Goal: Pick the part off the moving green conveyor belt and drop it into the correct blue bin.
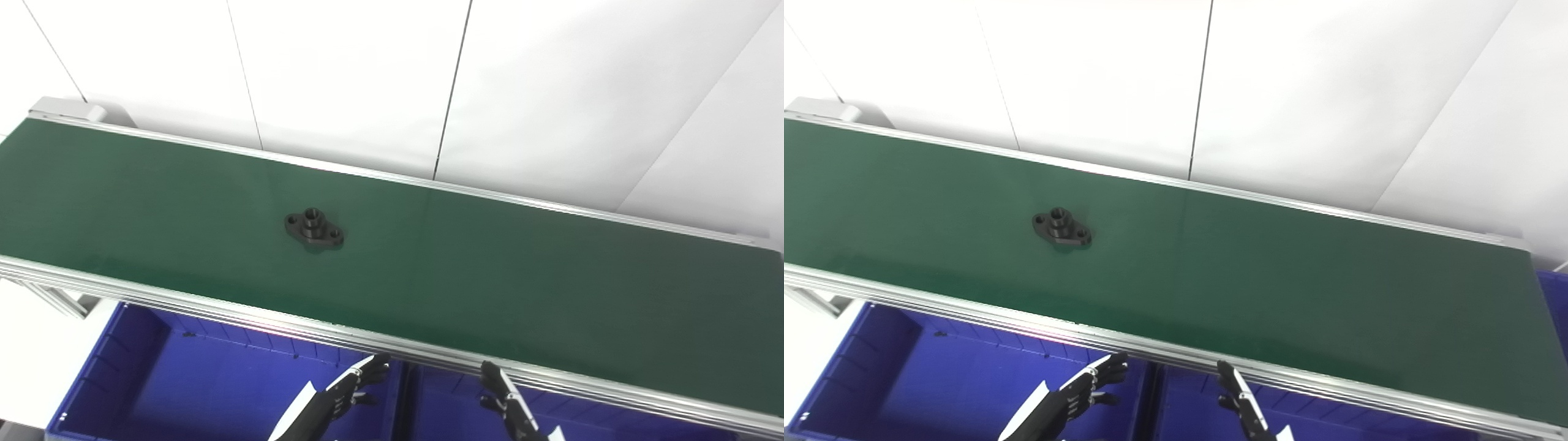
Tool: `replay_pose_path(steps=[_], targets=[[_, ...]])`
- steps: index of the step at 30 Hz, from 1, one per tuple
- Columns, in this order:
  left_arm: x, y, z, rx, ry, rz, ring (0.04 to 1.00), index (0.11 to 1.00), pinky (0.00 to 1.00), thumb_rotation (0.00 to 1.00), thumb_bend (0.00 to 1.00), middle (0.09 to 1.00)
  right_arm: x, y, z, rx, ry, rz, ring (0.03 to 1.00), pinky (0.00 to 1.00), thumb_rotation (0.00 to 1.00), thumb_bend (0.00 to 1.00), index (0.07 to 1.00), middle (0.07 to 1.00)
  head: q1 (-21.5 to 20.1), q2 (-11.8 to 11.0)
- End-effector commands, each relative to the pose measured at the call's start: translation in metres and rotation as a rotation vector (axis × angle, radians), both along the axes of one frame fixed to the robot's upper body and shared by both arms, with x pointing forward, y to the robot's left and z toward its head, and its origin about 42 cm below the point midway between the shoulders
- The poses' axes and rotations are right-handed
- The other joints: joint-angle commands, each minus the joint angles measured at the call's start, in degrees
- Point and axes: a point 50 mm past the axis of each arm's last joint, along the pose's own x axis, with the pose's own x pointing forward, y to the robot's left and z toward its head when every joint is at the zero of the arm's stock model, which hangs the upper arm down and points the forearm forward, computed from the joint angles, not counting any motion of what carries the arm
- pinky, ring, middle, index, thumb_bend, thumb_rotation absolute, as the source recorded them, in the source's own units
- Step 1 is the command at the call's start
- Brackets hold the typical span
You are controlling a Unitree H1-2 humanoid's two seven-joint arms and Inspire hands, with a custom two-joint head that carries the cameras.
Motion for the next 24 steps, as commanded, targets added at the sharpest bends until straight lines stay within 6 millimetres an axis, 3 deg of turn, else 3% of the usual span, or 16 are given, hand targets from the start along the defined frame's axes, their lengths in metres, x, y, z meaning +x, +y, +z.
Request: replay_pose_path(steps=[1, 8, 13, 18, 24], targets=[[-0.001, -0.002, 0.010, -0.028, -0.048, 0.013, 0.899, 0.903, 0.78, 0.64, 0.81, 0.910, 0.001, 0.002, 0.022, 0.022, -0.120, 0.012, 0.872, 0.79, 0.82, 0.78, 0.928, 0.903, -0.1, 0.1], [-0.002, -0.001, 0.010, -0.031, -0.047, 0.024, 0.906, 0.889, 0.80, 0.64, 0.81, 0.903, 0.015, 0.003, 0.049, -0.004, -0.247, 0.001, 0.861, 0.75, 0.80, 0.77, 0.926, 0.895, -0.5, 0.1], [-0.001, -0.001, 0.008, -0.034, -0.056, 0.031, 0.903, 0.884, 0.80, 0.64, 0.79, 0.896, 0.034, -0.003, 0.060, -0.040, -0.302, -0.038, 0.902, 0.84, 0.80, 0.78, 0.960, 0.913, -0.7, -0.1], [0.002, 0.000, 0.006, -0.035, -0.043, 0.015, 0.909, 0.892, 0.81, 0.65, 0.81, 0.904, 0.070, -0.014, 0.075, -0.202, -0.373, -0.104, 0.918, 0.81, 0.80, 0.74, 0.987, 0.934, -1.0, -0.5], [0.005, 0.000, 0.005, -0.036, -0.041, 0.011, 0.904, 0.893, 0.80, 0.65, 0.82, 0.904, 0.106, -0.021, 0.086, -0.365, -0.419, -0.131, 0.899, 0.76, 0.78, 0.79, 0.974, 0.933, -1.2, -0.8]])
